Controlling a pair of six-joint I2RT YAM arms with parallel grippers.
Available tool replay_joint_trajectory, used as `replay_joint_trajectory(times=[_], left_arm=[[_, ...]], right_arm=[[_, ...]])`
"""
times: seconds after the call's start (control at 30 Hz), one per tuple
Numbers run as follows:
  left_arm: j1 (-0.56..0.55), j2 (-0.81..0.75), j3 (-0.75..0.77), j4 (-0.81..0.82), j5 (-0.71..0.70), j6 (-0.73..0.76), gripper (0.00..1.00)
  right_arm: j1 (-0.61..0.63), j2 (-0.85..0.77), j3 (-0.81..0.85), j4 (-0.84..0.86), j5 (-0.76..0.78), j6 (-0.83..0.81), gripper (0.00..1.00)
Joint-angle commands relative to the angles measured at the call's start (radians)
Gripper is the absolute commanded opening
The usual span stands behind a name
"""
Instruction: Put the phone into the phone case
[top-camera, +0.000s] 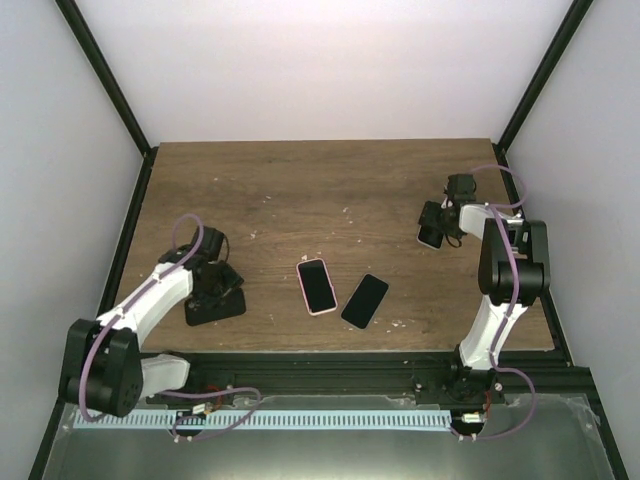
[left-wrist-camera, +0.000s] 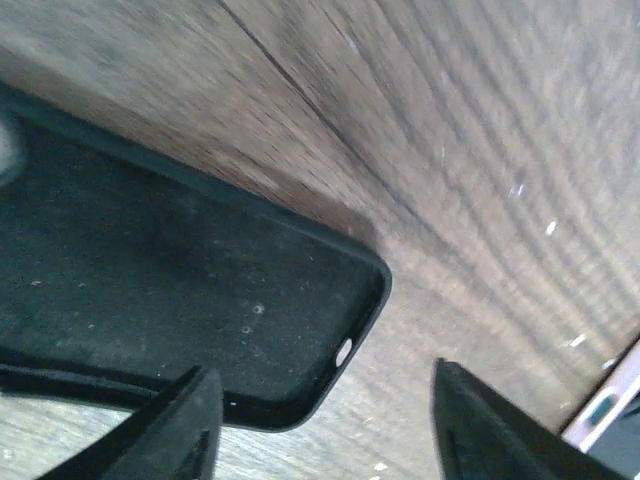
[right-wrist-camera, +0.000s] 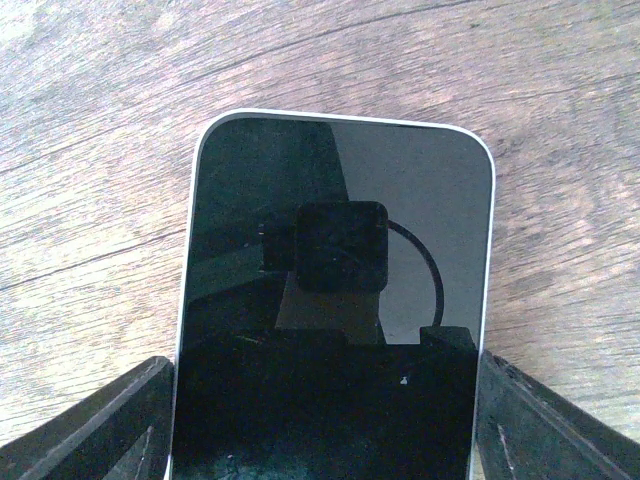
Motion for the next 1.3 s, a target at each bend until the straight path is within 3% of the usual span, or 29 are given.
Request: replay_joint_trajectory(times=[0.0,0.1,0.43,0.93,1.0,1.1,1.27], left_arm=[[-0.063,0.072,0.042,0.027,-0.007,0.052,0.50],[-0.091,0.102,0.035,0.039,-0.019,0.035,0.42],[-0.110,0.157,0.021,0.066,-0.029,0.009,0.40],[-0.128,0.265,0.053,0.091,-0.022,-0.050,0.26],[-0.128,0.274,0.053,0.092,-0.022,-0.062,0.20],[-0.130,0.268,0.057,0.078,0.002,-0.111,0.00],[-0.130,0.209,0.089,0.086,0.042,-0.263,0.00]], right_arm=[[0.000,0.008,-0.030,-0.060,-0.050,0.011,0.66],[0.000,0.011,-0.029,-0.059,-0.054,0.012,0.66],[0.000,0.012,-0.035,-0.049,-0.067,0.021,0.66],[-0.001,-0.005,-0.059,-0.033,-0.081,0.027,0.65],[-0.001,-0.005,-0.059,-0.033,-0.085,0.027,0.65],[0.000,-0.006,-0.059,-0.032,-0.089,0.028,0.65],[0.000,-0.014,-0.066,-0.029,-0.098,0.031,0.65]])
